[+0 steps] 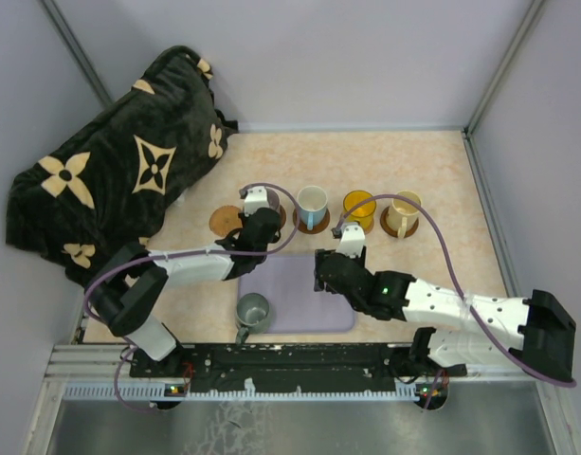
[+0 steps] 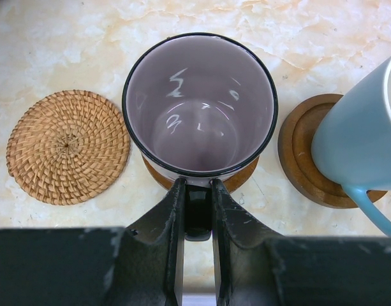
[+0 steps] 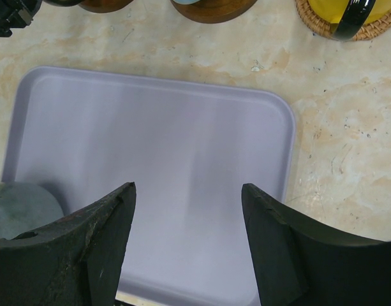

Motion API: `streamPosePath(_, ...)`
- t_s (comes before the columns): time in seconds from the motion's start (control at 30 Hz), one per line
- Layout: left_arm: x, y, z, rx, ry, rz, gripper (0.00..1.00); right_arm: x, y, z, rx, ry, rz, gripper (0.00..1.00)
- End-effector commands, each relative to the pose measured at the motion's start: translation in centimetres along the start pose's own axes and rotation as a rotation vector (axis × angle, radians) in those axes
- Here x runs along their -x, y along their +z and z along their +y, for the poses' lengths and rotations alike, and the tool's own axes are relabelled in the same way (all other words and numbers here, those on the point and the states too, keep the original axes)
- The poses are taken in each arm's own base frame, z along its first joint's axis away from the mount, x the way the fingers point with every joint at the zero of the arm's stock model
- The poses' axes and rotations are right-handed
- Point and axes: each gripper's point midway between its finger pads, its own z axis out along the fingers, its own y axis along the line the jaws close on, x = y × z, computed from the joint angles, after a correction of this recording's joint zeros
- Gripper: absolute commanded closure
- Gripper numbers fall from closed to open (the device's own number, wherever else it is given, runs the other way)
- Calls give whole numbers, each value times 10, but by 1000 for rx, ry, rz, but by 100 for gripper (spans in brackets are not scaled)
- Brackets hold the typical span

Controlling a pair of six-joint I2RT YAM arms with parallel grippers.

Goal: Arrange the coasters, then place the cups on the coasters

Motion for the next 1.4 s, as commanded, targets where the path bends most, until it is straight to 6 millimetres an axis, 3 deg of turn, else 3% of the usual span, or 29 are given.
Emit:
streamPosePath(0.0, 30, 0, -11, 7, -71, -75, 98, 9, -1, 10, 25, 28, -32, 32)
streamPosePath(0.17, 28, 2, -11, 22, -45, -54, 91, 10, -1, 12, 31, 28, -33, 32)
streamPosePath(0.4, 27, 2, -11, 37, -26, -44, 48, 10, 0, 13, 27, 22, -34, 32)
streamPosePath(0.73, 24, 2, -3, 114, -16, -27, 31, 8, 2, 12, 25, 23, -32, 32)
streamPosePath(0.87, 32, -3, -1, 112, -35, -44, 7, 8, 2, 11, 20, 22, -32, 32)
streamPosePath(0.93, 38, -7, -1, 112, -43, -54, 1, 8, 2, 11, 21, 24, -34, 32)
streamPosePath(1.17, 73, -29, 5, 91, -97, -109, 0, 10, 1, 10, 16, 27, -41, 32)
streamPosePath(1.37, 97, -63, 15, 6, -131, -120, 0, 25, -5, 0, -24, 26, -95, 32)
